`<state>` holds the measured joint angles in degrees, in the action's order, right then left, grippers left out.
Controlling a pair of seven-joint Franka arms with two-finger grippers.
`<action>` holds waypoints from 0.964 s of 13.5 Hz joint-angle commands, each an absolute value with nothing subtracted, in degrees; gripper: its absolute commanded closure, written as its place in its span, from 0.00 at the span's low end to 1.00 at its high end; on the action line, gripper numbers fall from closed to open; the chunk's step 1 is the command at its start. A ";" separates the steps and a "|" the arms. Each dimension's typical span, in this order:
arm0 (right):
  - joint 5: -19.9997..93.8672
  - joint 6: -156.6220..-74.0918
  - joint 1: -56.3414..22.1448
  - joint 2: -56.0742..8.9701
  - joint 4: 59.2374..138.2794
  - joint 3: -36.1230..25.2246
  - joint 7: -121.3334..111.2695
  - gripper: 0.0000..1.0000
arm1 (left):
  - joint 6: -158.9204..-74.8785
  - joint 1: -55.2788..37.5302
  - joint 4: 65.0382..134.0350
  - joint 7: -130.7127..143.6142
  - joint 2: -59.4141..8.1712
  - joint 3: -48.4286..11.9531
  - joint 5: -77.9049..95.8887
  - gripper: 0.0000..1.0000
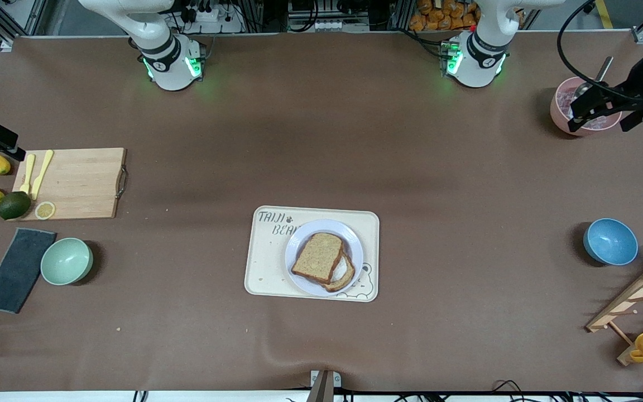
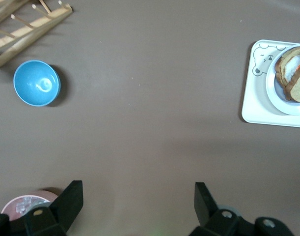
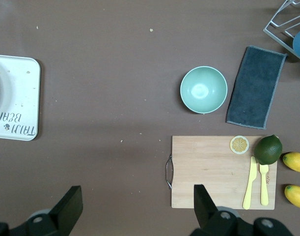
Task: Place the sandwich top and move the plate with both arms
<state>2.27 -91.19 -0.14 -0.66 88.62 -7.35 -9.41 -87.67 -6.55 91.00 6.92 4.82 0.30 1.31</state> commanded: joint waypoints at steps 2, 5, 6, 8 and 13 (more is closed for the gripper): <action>2.72 -90.70 -0.26 -0.53 88.51 -7.38 -8.61 0.00 | -85.87 -5.01 89.12 9.83 3.25 -2.46 1.23 0.00; 2.72 -90.70 -0.18 -0.53 88.51 -7.38 -8.70 0.00 | -85.96 -4.66 89.47 8.62 3.43 -2.72 1.23 0.00; 2.72 -90.70 -0.26 -0.53 88.51 -7.38 -8.61 0.00 | -85.96 -4.66 89.39 7.22 3.43 -2.64 1.14 0.00; 2.72 -90.70 -0.35 -0.53 88.59 -7.38 -8.53 0.00 | -86.13 -4.57 89.38 1.61 3.60 -2.29 1.14 0.00; 2.72 -90.79 -0.18 -0.61 88.50 -7.38 -8.79 0.00 | -86.13 -3.60 89.65 0.00 4.13 -2.20 1.32 0.00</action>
<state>2.28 -91.12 -0.15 -0.66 88.62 -7.35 -9.41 -87.36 -4.40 90.57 1.08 3.96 -1.80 1.30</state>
